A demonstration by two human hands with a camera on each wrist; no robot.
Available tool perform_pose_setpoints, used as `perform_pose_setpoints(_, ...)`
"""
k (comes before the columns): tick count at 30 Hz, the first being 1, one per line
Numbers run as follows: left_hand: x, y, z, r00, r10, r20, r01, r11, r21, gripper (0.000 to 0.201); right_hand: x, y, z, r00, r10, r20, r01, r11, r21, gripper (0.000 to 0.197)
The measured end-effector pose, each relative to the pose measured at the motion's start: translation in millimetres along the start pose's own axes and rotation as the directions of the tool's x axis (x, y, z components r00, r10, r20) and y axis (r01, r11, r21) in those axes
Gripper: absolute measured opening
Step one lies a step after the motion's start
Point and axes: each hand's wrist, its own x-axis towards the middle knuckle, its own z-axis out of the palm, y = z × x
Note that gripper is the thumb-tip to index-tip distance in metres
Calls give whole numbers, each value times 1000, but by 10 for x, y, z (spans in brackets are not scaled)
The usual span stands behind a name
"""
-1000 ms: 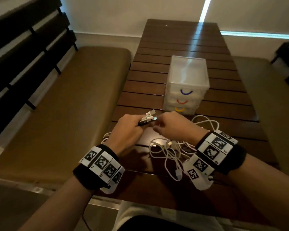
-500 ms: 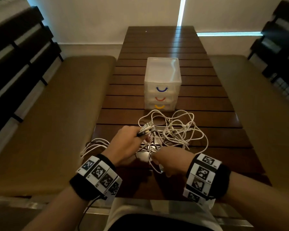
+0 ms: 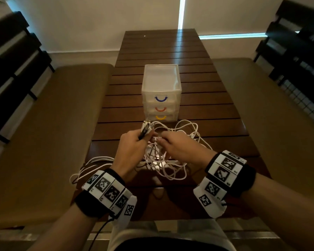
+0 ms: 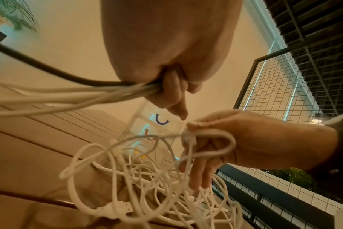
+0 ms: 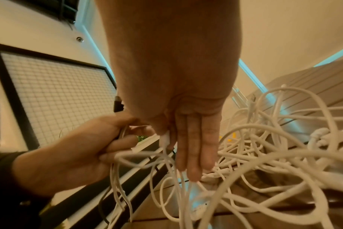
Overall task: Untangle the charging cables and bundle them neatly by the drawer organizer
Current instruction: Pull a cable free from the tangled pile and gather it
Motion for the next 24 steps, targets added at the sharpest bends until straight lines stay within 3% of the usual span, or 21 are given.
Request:
perform_pose_setpoints(5, 17, -38, 140, 996, -6, 94, 6, 1000, -5, 26, -2, 39, -28, 970, -20, -242, 54, 989, 136, 28)
perform_pose_setpoints(8, 81, -31, 177, 992, 27, 124, -32, 999, 37, 1, 27, 84, -70, 956, -2, -294, 82, 962, 262, 31)
perform_pose_setpoints(11, 148, -18, 213, 994, 45, 100, -49, 998, 36, 15, 86, 130, -109, 944, 8, -329, 104, 941, 321, 32)
perform_pose_setpoints(18, 298, -33, 299, 995, -71, 68, 72, 997, -23, 11, 189, 108, -136, 892, 88, -443, 172, 841, 513, 20)
perform_pose_setpoints(20, 340, -94, 327, 991, -128, 46, 130, 991, -43, 18, 218, 85, -113, 898, 110, -427, 163, 817, 554, 21)
perform_pose_setpoints(24, 447, -151, 353, 984, -176, 18, 176, 984, -37, 40, 266, 95, -81, 927, 96, -363, 113, 851, 512, 22)
